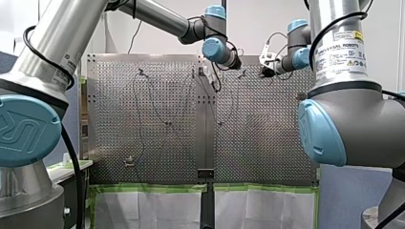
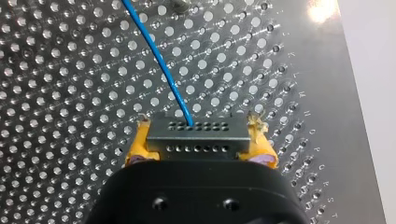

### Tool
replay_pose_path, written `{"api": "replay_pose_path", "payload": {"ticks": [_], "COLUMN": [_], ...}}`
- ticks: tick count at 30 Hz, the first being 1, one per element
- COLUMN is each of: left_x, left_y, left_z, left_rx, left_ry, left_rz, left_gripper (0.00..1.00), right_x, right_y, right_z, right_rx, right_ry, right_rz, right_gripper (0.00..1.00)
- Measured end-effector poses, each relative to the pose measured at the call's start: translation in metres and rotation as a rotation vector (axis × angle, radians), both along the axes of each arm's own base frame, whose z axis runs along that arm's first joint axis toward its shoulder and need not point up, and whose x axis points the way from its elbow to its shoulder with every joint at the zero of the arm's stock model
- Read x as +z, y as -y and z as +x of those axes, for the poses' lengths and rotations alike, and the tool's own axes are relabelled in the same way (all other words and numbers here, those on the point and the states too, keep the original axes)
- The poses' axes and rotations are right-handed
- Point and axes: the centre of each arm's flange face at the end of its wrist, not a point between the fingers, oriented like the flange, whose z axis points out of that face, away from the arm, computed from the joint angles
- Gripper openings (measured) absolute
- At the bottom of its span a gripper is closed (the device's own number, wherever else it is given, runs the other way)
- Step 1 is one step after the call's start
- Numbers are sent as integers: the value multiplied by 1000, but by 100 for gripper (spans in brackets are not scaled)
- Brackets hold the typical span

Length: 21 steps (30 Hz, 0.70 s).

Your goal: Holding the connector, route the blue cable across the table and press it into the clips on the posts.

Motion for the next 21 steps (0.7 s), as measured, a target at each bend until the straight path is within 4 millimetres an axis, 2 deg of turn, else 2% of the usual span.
{"api": "replay_pose_path", "payload": {"ticks": [21], "left_x": [38], "left_y": [-52], "left_z": [-31], "left_rx": [104], "left_ry": [96], "left_rz": [-171], "left_gripper": [100], "right_x": [1], "right_y": [1], "right_z": [-2], "right_rx": [-6], "right_ry": [-4], "right_rz": [-6], "right_gripper": [0]}}
